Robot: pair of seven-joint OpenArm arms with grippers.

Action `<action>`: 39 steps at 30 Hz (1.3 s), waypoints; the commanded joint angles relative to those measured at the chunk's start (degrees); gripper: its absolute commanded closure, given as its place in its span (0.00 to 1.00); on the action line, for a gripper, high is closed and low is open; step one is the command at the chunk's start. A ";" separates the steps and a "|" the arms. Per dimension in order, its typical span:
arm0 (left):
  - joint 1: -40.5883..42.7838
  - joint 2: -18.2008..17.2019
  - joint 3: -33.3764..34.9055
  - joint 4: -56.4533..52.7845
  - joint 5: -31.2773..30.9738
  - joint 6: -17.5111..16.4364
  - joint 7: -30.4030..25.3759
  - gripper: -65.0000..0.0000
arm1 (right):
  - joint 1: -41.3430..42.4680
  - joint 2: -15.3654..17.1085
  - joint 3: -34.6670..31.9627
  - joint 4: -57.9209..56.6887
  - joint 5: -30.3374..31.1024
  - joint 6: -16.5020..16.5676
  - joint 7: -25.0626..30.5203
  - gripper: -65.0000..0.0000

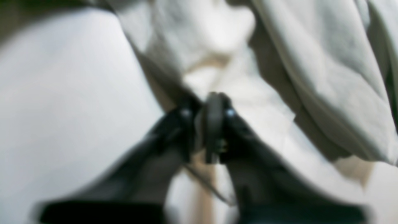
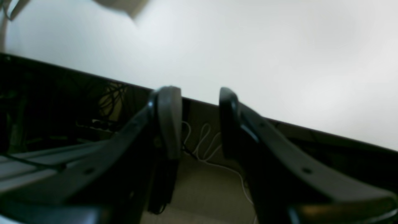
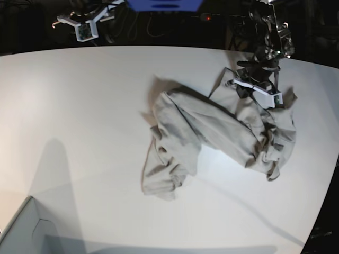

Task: Layout the t-shirt on the table in an organized manner, then fold the t-shirt properly
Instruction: 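Drag the grasped shirt edge with the left gripper across the table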

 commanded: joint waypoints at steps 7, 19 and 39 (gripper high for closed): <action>4.36 0.88 -0.08 19.68 -3.09 -0.16 -0.09 1.00 | -0.74 0.18 0.03 1.03 -0.06 0.14 1.12 0.68; -7.95 0.61 3.18 35.15 -6.78 0.19 0.00 1.00 | -0.39 0.18 0.29 1.03 -0.14 0.14 1.12 0.68; -44.44 -0.09 9.42 0.08 0.08 0.28 -0.80 1.00 | 0.49 -0.18 0.20 1.03 -0.14 0.14 1.12 0.68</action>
